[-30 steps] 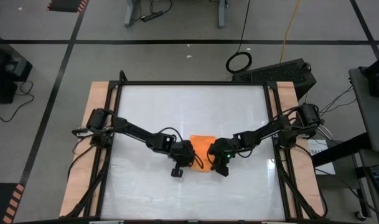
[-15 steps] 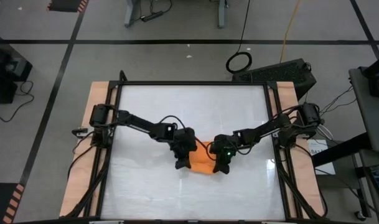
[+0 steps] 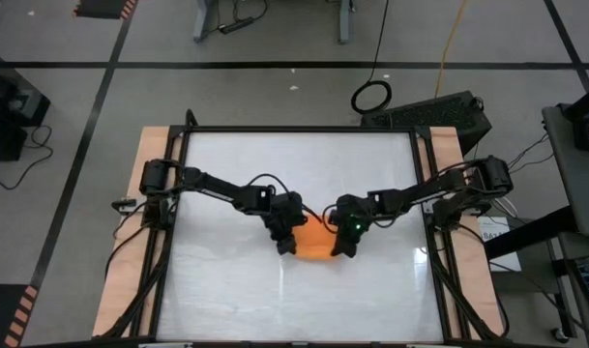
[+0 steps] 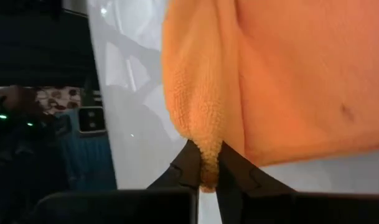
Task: Roll towel
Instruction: Roll the towel
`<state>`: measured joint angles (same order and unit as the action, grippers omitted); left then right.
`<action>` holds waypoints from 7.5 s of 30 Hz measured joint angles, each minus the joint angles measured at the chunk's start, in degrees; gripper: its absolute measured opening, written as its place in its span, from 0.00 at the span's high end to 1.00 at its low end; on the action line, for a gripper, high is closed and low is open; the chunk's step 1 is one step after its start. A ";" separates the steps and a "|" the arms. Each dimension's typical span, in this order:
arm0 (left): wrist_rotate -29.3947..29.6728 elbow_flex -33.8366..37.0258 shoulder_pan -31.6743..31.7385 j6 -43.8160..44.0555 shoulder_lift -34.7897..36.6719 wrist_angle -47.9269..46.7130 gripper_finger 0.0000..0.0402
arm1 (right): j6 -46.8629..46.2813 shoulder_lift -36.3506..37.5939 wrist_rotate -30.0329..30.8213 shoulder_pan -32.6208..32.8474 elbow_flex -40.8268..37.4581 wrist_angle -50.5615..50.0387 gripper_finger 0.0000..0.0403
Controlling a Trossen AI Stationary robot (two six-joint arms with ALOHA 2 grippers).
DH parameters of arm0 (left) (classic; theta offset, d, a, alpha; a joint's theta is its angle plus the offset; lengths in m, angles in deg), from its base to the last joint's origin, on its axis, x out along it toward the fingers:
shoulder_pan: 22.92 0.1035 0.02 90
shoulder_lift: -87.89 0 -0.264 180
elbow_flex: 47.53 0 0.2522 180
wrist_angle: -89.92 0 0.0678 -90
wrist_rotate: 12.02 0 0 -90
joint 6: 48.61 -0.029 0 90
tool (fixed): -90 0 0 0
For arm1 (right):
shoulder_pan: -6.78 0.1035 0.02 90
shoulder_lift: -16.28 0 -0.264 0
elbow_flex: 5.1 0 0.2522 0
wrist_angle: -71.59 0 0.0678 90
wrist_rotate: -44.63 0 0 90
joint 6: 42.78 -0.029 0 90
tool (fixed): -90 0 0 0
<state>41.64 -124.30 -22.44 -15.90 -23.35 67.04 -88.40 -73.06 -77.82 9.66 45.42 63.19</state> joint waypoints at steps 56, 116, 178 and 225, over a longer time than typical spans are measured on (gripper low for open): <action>-1.00 0.11 0.34 1.45 0.02 -0.79 0.98 | 41.61 -2.43 53.42 19.86 0.04 0.77 0.54; 12.88 -6.43 -6.76 -28.36 8.41 -13.21 0.48 | 3.72 -3.52 0.52 -1.26 0.02 -2.57 0.98; 20.23 -6.23 -12.25 -24.04 -3.89 0.81 0.96 | 38.32 17.60 23.00 9.55 0.07 -13.10 0.48; 10.30 -6.69 -8.23 -26.12 -3.52 -4.56 0.96 | 22.49 -6.58 12.16 10.10 0.20 1.86 0.93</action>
<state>51.95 -130.99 -30.67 -42.02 -26.87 62.48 -65.91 -79.64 -65.66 19.76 45.61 65.05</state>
